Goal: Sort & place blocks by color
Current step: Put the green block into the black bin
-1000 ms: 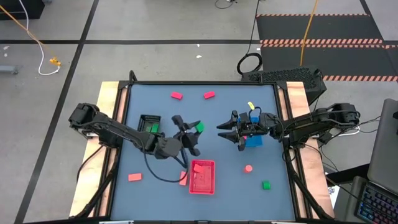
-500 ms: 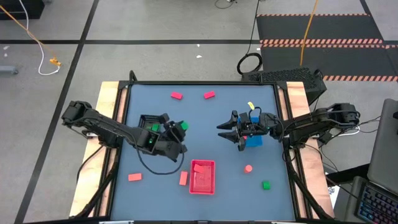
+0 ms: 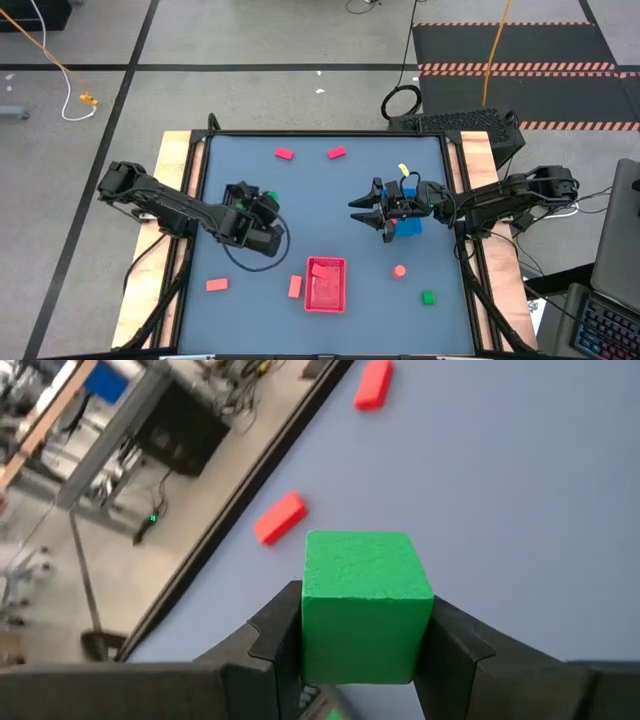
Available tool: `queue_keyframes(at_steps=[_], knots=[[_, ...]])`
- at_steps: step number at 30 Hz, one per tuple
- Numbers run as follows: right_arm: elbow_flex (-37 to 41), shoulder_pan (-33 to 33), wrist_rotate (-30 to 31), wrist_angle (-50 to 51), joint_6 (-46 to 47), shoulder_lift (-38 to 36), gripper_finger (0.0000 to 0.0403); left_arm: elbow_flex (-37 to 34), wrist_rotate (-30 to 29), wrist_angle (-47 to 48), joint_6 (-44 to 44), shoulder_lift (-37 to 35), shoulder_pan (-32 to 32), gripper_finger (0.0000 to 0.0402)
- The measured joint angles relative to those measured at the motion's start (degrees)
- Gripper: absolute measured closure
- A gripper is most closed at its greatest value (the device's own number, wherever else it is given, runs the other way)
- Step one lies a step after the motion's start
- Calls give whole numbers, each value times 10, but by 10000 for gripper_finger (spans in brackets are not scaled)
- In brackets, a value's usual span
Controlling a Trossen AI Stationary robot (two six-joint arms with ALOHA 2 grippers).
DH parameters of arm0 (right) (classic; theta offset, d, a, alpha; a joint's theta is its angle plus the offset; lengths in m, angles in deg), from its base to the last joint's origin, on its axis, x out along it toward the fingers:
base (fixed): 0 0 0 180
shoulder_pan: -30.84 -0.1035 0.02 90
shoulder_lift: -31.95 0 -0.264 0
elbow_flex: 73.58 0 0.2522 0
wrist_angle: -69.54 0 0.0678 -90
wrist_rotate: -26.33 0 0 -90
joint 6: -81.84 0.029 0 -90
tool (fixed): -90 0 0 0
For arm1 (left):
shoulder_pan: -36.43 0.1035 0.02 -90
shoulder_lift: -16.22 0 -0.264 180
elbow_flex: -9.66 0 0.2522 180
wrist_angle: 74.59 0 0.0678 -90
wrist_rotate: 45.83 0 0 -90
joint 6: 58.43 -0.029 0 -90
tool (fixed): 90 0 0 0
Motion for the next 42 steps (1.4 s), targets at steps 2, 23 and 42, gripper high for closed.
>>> queue_keyframes(at_steps=[2, 23, 42], knots=[[0, 0, 0, 0, 0, 0, 238, 0, 5, 32, 35, 0, 0, 267], [0, 0, 0, 0, 0, 0, 238, -8, 141, 234, 401, 0, 40, 267], [0, 0, 0, 0, 0, 0, 238, -58, 202, 186, 350, 0, 97, 146]])
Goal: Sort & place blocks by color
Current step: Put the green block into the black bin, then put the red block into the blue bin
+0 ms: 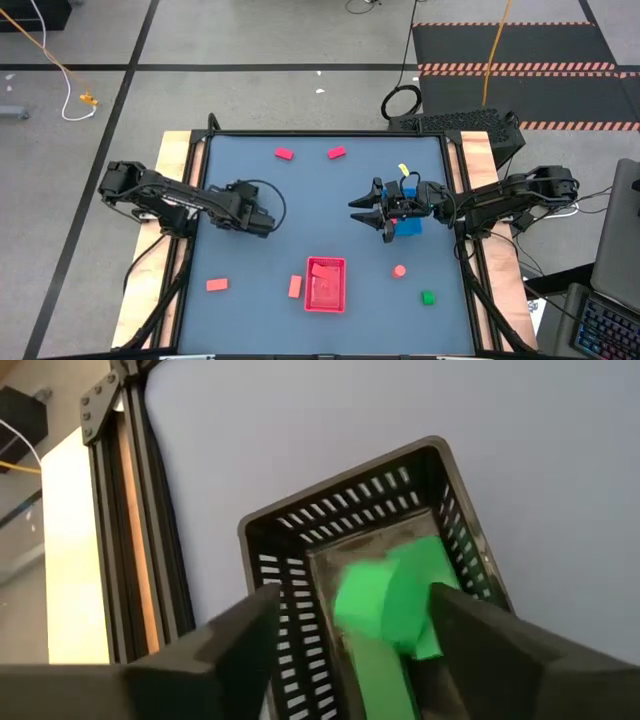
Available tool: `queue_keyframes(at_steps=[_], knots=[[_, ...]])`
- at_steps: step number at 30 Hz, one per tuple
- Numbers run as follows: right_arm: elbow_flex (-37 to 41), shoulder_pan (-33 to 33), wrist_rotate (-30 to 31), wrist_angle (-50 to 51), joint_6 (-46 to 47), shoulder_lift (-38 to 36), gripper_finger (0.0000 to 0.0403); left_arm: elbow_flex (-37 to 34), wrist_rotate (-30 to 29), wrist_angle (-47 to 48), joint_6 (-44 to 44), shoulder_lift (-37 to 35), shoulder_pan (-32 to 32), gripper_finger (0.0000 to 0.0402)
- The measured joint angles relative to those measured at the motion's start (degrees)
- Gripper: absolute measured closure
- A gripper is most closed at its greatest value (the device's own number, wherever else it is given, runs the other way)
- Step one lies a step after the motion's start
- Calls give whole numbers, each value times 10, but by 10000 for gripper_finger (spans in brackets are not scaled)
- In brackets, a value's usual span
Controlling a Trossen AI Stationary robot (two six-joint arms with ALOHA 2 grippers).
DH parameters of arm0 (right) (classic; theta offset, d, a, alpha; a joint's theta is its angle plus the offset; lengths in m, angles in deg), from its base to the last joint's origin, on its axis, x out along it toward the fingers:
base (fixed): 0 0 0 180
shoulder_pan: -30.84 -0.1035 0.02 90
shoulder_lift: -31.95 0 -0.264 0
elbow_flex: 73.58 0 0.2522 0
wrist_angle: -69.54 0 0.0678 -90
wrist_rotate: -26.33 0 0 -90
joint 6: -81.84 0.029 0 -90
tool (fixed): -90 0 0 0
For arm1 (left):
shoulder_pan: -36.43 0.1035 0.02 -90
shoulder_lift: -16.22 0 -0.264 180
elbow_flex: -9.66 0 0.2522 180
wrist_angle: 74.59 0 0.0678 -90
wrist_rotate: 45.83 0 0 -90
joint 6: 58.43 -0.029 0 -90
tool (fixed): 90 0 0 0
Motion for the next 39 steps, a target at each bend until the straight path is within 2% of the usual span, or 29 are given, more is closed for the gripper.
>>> queue_keyframes(at_steps=[5, 11, 17, 24, 29, 33, 39], knots=[[0, 0, 0, 0, 0, 0, 238, 0, 8, 0, -11, 0, -4, 82], [0, 0, 0, 0, 0, 0, 238, 6, 9, 7, -42, 0, -4, 60], [0, 0, 0, 0, 0, 0, 238, 49, 6, 8, -77, 0, -4, 81], [0, 0, 0, 0, 0, 0, 238, 119, -58, -36, -135, 0, -12, 113], [0, 0, 0, 0, 0, 0, 238, 149, -98, -109, -210, 0, -31, 133], [0, 0, 0, 0, 0, 0, 238, 152, -131, -187, -306, 0, -44, 147], [0, 0, 0, 0, -24, 0, 238, 152, -137, -332, -451, 0, -45, 167]])
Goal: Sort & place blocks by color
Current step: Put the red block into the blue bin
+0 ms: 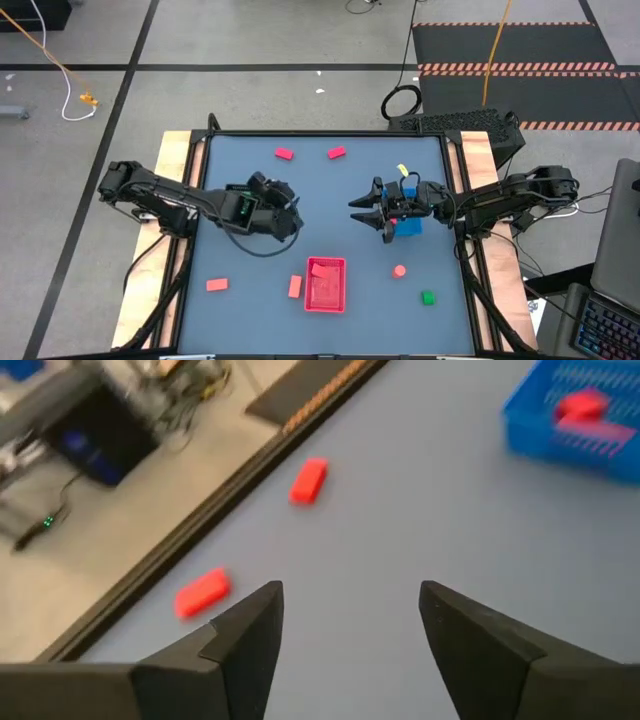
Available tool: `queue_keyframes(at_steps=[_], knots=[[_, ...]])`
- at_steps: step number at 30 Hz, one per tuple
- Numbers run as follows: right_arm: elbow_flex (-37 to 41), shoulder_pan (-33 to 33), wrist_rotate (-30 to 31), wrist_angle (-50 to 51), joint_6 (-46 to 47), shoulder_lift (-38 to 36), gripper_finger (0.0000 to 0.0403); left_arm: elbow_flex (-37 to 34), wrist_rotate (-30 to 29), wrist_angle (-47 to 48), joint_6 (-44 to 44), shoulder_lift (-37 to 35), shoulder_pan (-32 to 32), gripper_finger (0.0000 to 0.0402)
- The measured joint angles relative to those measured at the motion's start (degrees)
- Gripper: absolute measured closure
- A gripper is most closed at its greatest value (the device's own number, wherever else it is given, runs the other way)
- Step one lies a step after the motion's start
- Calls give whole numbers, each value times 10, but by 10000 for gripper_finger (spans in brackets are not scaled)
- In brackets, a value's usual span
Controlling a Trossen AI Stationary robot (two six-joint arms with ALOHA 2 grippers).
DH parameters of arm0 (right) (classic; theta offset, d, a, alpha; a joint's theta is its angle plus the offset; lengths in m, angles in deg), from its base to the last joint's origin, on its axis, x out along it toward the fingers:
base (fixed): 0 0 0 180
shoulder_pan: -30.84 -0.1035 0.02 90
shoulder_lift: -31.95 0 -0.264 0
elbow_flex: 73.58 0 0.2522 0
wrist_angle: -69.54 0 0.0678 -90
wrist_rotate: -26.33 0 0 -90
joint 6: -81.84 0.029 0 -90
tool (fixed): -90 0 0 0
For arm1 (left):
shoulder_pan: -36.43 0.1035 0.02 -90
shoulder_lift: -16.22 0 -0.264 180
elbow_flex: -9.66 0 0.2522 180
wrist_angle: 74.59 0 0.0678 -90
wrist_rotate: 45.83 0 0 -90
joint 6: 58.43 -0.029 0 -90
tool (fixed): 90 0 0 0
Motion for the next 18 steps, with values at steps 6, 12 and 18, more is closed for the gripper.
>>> queue_keyframes(at_steps=[6, 12, 18], knots=[[0, 0, 1, 0, -19, 0, 238, 0, 25, -103, -99, 10, 0, 181], [0, -1, -16, 2, -33, 0, 238, 0, 52, -132, -147, 44, 0, 183], [0, -2, -15, 4, -55, 0, 238, 0, 56, -173, -179, 70, 16, 183]])
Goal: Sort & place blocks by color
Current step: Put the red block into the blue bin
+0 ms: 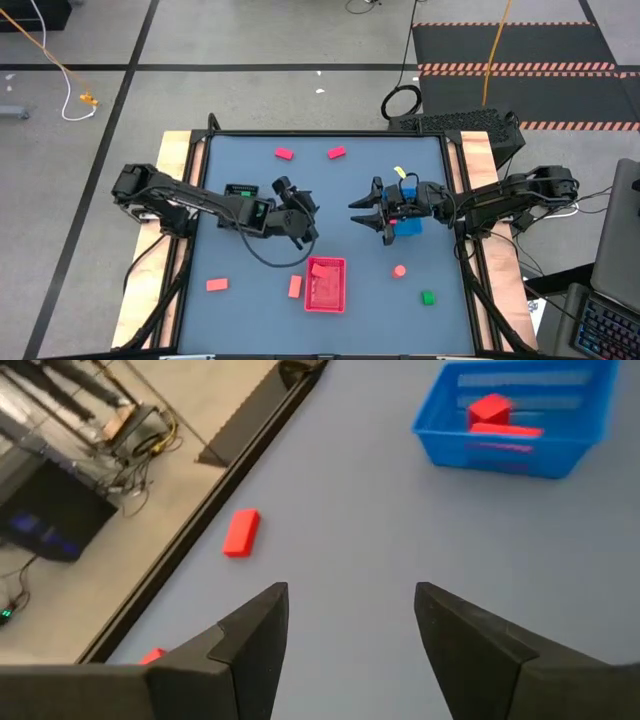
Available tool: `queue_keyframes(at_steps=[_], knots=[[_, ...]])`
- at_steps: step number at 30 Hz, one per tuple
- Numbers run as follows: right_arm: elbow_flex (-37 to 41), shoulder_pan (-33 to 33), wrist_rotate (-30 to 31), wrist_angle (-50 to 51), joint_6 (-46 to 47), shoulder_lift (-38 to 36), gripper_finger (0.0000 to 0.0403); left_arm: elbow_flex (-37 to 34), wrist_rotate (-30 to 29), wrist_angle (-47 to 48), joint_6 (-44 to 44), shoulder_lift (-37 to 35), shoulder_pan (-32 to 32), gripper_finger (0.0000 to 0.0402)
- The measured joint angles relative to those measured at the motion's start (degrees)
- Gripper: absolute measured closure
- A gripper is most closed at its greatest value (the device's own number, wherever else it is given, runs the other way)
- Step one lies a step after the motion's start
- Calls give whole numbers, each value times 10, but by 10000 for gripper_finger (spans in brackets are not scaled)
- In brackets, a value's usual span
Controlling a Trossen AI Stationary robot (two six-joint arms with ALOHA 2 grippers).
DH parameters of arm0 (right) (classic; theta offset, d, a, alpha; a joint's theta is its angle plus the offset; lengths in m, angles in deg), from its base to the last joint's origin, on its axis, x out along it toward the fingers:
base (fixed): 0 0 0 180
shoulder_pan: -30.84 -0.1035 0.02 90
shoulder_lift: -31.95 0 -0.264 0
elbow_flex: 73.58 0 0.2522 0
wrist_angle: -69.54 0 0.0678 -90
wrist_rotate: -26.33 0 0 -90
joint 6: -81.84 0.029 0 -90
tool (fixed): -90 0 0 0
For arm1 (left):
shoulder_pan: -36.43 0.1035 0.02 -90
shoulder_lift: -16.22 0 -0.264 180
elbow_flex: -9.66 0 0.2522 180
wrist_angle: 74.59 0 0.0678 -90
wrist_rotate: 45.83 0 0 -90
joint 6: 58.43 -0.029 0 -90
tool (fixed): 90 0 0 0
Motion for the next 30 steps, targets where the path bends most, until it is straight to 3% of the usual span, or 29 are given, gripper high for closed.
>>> queue_keyframes(at_steps=[5, 13, 20, 24, 26, 30], knots=[[0, 0, 0, 0, 0, 0, 238, 0, 20, -2, 0, 30, 32, 184], [0, 0, -2, 17, -2, 0, 238, -1, 149, -15, -26, 57, 57, 183], [0, -3, 4, 104, -17, -13, 238, -1, 152, -25, -59, 22, 47, 183], [0, -3, 49, 121, -20, -14, 238, -1, 157, -62, -109, 21, 79, 183], [0, -3, 60, 122, -25, -14, 238, -1, 199, -88, -131, 20, 115, 183], [0, -3, 60, 122, -31, -14, 238, -1, 350, -121, -135, 21, 212, 183]])
